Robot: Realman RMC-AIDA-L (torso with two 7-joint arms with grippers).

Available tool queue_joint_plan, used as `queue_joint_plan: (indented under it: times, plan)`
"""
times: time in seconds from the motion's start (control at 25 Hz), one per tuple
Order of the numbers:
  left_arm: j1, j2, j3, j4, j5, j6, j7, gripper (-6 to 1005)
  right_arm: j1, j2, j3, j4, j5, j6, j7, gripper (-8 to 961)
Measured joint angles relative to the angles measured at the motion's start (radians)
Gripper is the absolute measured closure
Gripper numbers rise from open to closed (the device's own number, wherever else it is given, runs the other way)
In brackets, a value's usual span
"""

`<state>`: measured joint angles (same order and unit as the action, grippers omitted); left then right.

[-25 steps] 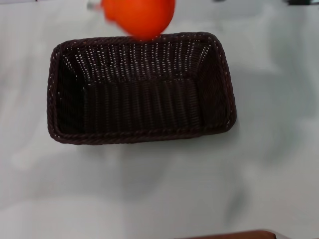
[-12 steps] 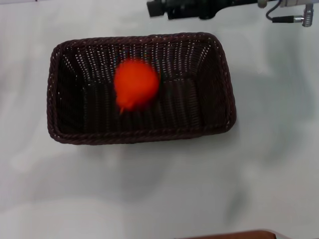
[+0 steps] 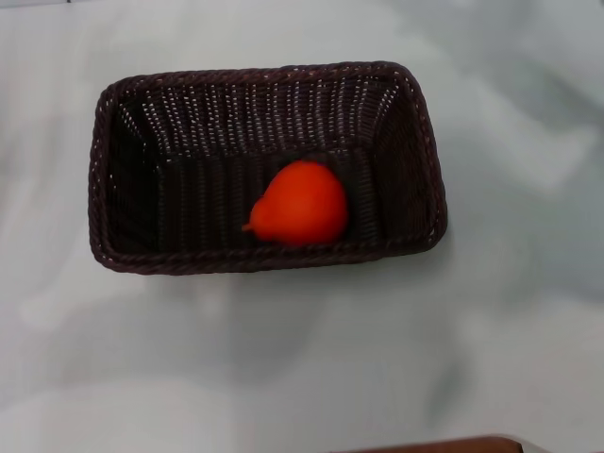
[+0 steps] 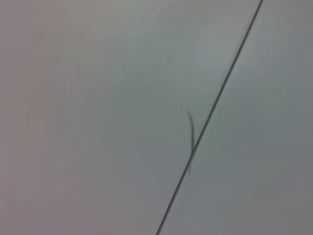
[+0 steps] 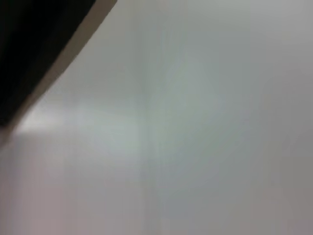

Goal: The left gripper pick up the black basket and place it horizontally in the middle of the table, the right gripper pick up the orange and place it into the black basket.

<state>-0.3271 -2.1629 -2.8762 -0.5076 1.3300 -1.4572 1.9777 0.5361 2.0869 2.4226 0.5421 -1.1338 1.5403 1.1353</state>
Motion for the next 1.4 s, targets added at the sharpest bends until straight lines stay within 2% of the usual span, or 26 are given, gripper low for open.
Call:
queue_joint_plan:
  times: [0.2,0.36,0.6,1.4]
  plan:
    - [0.001,0.000,0.000,0.021,-0.035,-0.010,0.006,180,-0.022,-0.002,0.019,-0.204,0.334,-0.007,-0.222,4]
    - [0.002,0.001,0.000,0.023,-0.051,-0.012,0.007,181,-0.032,0.000,0.032,-0.276,0.448,-0.009,-0.316,6]
    - [0.004,0.001,0.000,0.024,-0.073,-0.013,0.007,180,-0.035,0.002,0.033,-0.317,0.523,-0.020,-0.343,8]
    - [0.012,0.000,0.000,0.038,-0.100,-0.075,0.007,180,-0.029,0.004,0.069,-0.334,0.548,-0.038,-0.359,9]
